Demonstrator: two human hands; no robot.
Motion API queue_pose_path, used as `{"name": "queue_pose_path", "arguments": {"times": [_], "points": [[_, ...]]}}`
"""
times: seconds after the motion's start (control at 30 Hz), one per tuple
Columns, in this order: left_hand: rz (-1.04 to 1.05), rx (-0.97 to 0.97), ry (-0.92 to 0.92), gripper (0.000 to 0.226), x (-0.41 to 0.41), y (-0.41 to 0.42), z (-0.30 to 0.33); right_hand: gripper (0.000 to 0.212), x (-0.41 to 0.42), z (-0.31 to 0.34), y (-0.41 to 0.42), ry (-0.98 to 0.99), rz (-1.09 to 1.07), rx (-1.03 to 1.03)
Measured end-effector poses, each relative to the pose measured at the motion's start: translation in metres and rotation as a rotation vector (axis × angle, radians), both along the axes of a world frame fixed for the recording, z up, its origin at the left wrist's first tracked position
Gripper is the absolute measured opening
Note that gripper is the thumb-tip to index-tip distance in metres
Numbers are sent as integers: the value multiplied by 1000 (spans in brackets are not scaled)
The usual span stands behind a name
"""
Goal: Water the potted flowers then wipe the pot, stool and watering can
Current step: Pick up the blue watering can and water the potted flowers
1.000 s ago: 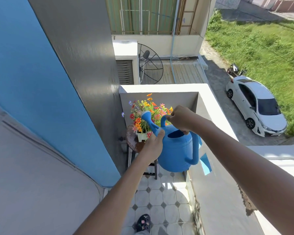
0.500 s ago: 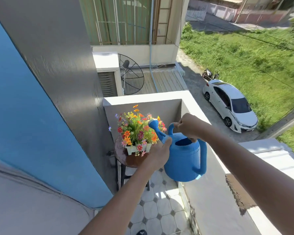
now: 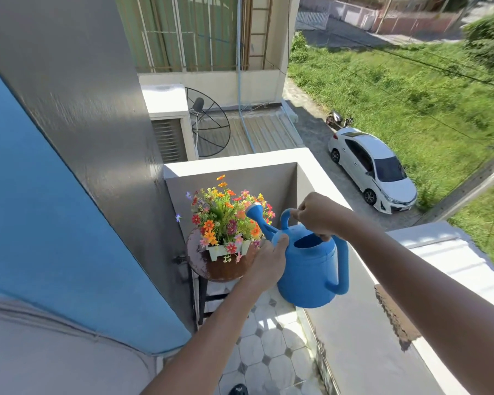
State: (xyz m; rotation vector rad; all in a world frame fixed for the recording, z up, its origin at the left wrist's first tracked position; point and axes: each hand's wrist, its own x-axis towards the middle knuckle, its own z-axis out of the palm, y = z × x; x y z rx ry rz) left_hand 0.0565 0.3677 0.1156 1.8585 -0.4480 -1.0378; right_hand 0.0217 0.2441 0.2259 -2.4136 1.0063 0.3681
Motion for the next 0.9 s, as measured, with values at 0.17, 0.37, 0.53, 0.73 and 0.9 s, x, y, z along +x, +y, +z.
{"name": "queue_pose_path", "arguments": {"times": [0.17, 0.37, 0.53, 0.73, 0.9], "points": [[64, -15, 6, 69, 12, 16, -2, 43, 14, -5, 12, -44, 55, 14], [104, 0, -2, 72, 31, 29, -6, 42, 29, -6, 24, -106, 68, 54], [114, -27, -36, 47, 34, 34, -10, 42, 27, -19, 24, -173, 13, 218], [58, -67, -129, 41, 37, 26, -17, 31, 4, -36, 16, -369, -116, 466], [-13, -91, -169, 43, 38, 3, -24, 22, -19, -53, 3, -539, -244, 606]]}}
